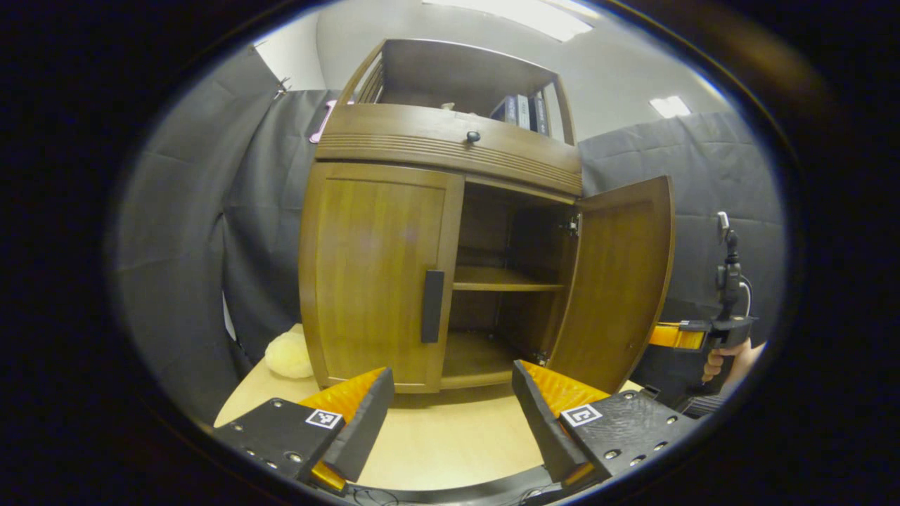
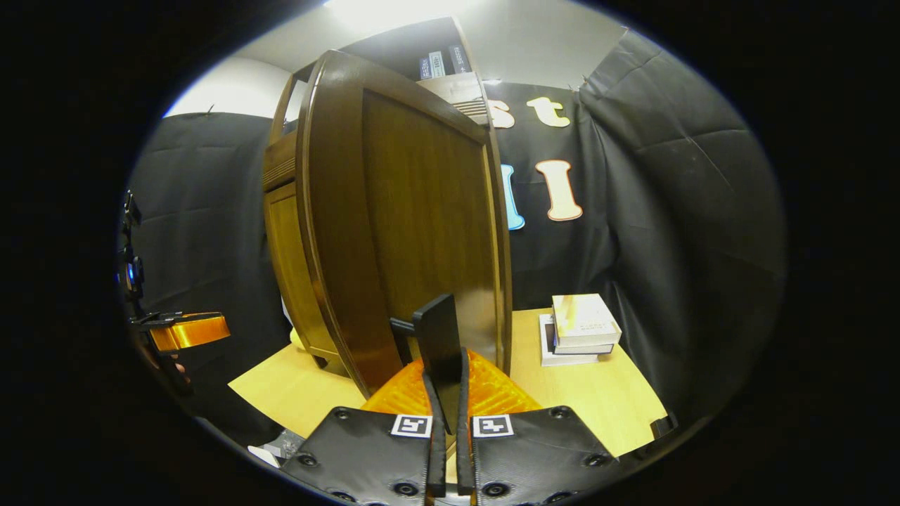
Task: Open the right door of the double-door shoe cabinet with the right hand, and open the left door with the left hand.
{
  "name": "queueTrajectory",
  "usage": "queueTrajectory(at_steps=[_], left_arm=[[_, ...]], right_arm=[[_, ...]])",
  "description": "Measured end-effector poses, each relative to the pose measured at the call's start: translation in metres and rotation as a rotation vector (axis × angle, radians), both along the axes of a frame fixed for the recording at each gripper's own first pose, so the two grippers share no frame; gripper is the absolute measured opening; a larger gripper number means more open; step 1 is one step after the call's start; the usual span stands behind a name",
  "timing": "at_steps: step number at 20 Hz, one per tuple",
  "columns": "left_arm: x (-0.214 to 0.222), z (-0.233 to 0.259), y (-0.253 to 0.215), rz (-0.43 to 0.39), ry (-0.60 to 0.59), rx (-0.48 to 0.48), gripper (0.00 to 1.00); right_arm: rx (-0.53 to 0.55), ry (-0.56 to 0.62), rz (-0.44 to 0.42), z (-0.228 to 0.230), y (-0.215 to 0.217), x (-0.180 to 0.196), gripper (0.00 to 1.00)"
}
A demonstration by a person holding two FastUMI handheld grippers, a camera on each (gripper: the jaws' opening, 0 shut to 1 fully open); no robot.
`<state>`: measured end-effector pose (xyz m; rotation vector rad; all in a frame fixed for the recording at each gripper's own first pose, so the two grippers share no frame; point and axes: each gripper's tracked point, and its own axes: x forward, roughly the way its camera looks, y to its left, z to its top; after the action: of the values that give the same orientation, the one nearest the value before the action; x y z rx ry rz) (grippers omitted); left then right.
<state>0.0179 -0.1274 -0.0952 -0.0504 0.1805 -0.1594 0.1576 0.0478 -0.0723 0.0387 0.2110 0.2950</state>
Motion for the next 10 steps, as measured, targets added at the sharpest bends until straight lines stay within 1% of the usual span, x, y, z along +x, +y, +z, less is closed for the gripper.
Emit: queueTrajectory(at_steps=[1,2,3,4,5,6,7,8,9,10], left_arm=[[0.001,0.001,-0.003,-0.005,0.000,-0.002,0.99],[0.003,0.000,-0.005,-0.008,-0.001,-0.003,0.96],[0.005,0.000,-0.007,-0.010,-0.001,-0.004,0.99],[0.006,-0.001,-0.011,-0.014,0.000,-0.006,0.96],[0.007,-0.001,-0.014,-0.020,0.000,-0.008,0.99],[0.008,-0.003,-0.019,-0.028,0.002,-0.010,0.99],[0.008,-0.004,-0.023,-0.036,0.005,-0.009,0.99],[0.008,-0.007,-0.027,-0.041,0.011,-0.006,0.99],[0.008,-0.011,-0.030,-0.047,0.019,0.000,0.99],[0.010,-0.013,-0.034,-0.051,0.024,0.004,0.96]], right_arm=[[0.017,-0.001,-0.009,0.001,-0.005,0.000,0.08],[0.027,-0.002,-0.022,0.001,-0.011,0.001,0.05],[0.027,-0.004,-0.037,0.002,-0.018,0.001,0.05],[0.017,-0.006,-0.053,0.001,-0.027,0.002,0.07],[0.002,-0.006,-0.071,0.002,-0.037,0.003,0.07],[-0.005,-0.005,-0.086,0.001,-0.046,0.005,0.05],[-0.002,-0.002,-0.103,0.002,-0.056,0.007,0.09],[0.009,0.003,-0.122,0.003,-0.065,0.011,0.09],[0.026,0.007,-0.124,0.004,-0.073,0.013,0.04],[0.039,0.017,-0.105,0.004,-0.073,0.012,0.05]])
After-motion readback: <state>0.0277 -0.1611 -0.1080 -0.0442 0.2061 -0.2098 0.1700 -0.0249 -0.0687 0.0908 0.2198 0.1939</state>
